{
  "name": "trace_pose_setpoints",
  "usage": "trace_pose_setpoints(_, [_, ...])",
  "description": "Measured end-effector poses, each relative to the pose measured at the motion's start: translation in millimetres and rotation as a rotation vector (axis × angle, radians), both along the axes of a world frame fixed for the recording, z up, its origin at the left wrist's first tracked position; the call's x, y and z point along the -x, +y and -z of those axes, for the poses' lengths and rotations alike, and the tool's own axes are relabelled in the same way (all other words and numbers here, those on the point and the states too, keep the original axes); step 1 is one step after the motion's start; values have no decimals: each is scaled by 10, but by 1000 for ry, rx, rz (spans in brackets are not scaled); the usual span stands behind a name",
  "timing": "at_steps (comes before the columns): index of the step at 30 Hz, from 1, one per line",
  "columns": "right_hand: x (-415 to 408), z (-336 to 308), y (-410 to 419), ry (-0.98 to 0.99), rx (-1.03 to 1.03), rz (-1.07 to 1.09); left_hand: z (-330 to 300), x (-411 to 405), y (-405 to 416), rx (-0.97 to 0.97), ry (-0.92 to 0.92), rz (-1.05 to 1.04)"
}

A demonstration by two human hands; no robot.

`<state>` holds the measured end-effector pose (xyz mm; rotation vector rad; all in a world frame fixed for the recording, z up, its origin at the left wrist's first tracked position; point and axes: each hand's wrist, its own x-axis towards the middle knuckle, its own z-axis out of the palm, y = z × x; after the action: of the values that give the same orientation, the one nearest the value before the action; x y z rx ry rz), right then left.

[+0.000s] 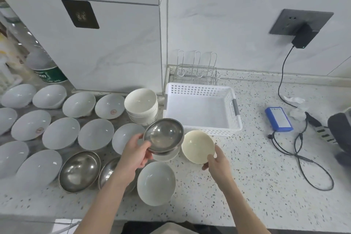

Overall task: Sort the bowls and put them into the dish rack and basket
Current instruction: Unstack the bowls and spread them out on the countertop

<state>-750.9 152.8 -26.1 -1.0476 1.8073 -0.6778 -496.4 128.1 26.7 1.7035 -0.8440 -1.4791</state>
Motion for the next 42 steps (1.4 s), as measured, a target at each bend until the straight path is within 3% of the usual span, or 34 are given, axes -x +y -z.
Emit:
trace_pose_setpoints(9, [17,18,22,-47,-46,9,22,109,110,3,-119,139])
trace_pose_setpoints(13, [134,-86,131,109,-1,36,40,256,217,24,-146,284])
trace_pose_setpoints(17, [289,-250,289,-50,106,-17,118,443,336,65,-203,393])
trace_pose_setpoints(21, [360,-306,442,-181,29,-137,234,599,443,64,-251,477])
trace_pose_setpoints(33, [629,-233,587,-31,38,-220,260,882,691,53,-348,625])
trace_pose_setpoints(38, [630,-186,611,-6,4,-281,336,803,714,21,-464,607])
trace_pose_setpoints(42, [544,-109,625,28,-33,-325,357,777,723,56,-694,600])
